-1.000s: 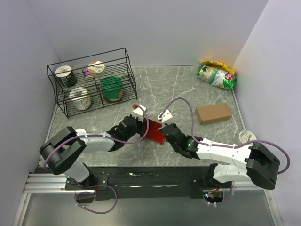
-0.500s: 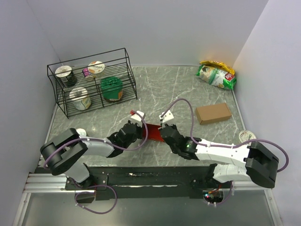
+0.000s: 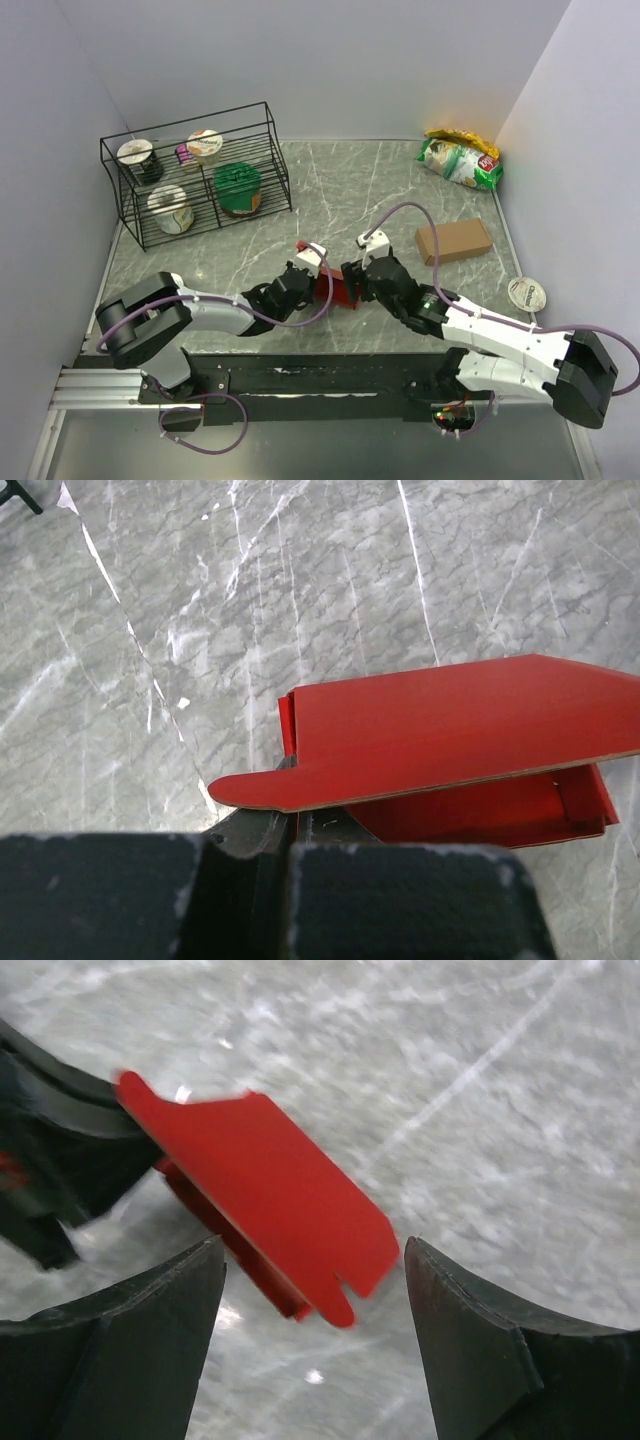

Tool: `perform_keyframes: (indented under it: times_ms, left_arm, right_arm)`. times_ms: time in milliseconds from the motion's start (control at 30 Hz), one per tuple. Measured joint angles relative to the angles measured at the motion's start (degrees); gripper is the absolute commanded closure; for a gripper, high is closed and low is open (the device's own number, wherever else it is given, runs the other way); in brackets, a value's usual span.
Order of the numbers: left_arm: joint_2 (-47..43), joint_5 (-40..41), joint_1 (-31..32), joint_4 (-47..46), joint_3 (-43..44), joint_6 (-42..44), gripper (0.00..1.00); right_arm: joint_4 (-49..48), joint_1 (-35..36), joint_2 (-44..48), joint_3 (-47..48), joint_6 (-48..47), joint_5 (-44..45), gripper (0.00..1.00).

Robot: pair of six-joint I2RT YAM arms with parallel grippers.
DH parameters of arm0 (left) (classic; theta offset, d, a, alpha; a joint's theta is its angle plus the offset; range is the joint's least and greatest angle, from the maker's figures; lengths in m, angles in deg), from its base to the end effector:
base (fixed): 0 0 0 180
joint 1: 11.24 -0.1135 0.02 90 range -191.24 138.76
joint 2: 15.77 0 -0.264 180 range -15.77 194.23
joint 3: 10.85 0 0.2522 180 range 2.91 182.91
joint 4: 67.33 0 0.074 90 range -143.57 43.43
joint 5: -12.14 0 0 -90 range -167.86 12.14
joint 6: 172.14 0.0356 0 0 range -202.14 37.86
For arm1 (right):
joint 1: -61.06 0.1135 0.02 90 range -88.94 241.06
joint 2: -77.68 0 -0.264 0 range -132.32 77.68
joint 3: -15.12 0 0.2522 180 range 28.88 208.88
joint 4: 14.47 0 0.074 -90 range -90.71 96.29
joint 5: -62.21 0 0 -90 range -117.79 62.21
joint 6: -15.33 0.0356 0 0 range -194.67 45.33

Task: Fold the paper box
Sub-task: Close the paper box at the center of the board.

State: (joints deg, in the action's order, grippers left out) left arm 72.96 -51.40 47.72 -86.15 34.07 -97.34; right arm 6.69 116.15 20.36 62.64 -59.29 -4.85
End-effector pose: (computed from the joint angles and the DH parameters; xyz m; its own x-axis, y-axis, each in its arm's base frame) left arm 0.1642 -0.2421 0.1581 -0.3567 0.1375 -0.9240 0.4821 0.8743 -0.0560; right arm 0.1359 0.1705 0.2378 -0.4334 -0.1943 -0.8800 -0.4656 0.8843 0.0341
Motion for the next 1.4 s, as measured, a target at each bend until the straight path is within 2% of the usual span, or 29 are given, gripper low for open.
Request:
perform_keyframes:
  times_ms: [100,267,467,933,1167,1400]
  left_arm:
    - [0.83,0.37,0.07,1.81,1.77,0.37,0.99]
    - [1.86,0.42,0.13,4.61,4.33,0.48,0.99]
    - [1.88,0.44,0.22,5.49,4.68,0.5,0.99]
    - [1.86,0.37,0.22,5.49,4.68,0.72,0.99]
    - [1.53,0.44,0.22,5.86,4.59,1.01,0.99]
    - [1.01,0.48,0.39,5.25,3.63,1.38,0.99]
  right_arm:
    - [2.91,-2.38,0.33,-0.02,0.04,-3.96,0.18]
    - [6.75,-2.54,1.73,-0.02,0.92,-10.08,0.14]
    - [9.94,-2.78,0.83,-0.09,2.82,-10.38,0.14]
    - [3.21,-4.39,-10.25,0.0,-1.36,-4.92,0.29]
    - [2.19,-4.63,-11.63,0.11,-3.04,-4.02,0.45]
    - [2.19,-4.76,-12.59,0.76,-1.44,-3.87,0.53]
